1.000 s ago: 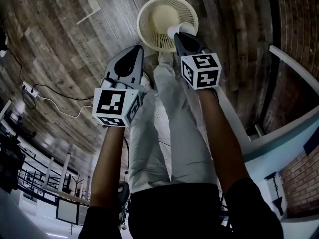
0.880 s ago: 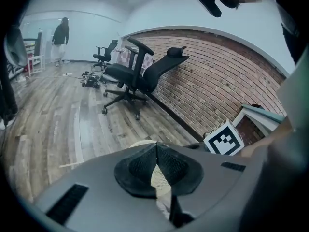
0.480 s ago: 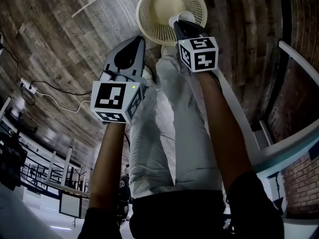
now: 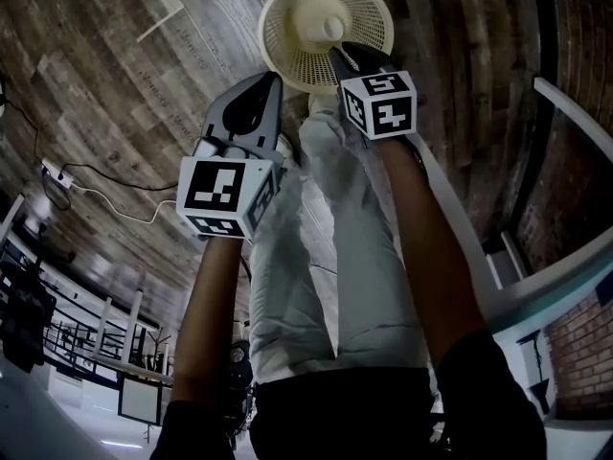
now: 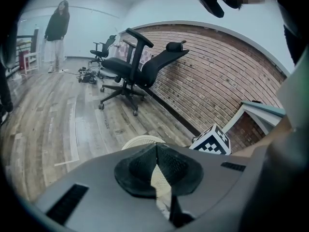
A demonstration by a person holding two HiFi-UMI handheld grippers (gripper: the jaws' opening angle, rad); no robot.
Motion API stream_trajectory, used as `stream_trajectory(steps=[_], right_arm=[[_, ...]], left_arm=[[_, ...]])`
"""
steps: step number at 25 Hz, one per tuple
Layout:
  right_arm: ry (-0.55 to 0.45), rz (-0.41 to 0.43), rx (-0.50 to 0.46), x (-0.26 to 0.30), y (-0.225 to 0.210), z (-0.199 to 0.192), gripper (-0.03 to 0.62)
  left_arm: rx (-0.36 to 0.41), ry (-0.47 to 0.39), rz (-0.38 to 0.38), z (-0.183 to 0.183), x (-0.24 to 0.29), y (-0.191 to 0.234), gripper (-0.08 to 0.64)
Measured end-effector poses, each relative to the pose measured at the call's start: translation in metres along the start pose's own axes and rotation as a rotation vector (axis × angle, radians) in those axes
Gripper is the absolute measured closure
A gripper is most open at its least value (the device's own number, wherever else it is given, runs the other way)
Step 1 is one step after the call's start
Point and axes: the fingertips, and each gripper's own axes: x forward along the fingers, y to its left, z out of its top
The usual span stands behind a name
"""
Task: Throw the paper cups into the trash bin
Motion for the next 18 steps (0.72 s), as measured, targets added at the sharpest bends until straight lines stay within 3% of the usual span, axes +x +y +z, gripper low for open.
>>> stream_trajectory(steps=[10, 18], right_arm=[[-0.041, -0.013, -0.012, -0.040, 0.025, 0.013, 0.566], [-0.145, 0.003, -0.082, -0.104, 0.066, 0.071, 0.586]], left_arm=[[0.052, -0.013, -0.019, 0.019, -0.023, -0.013, 0.552], [0.107, -0.061, -0.061, 0.066, -0.067, -0.041, 0.552]])
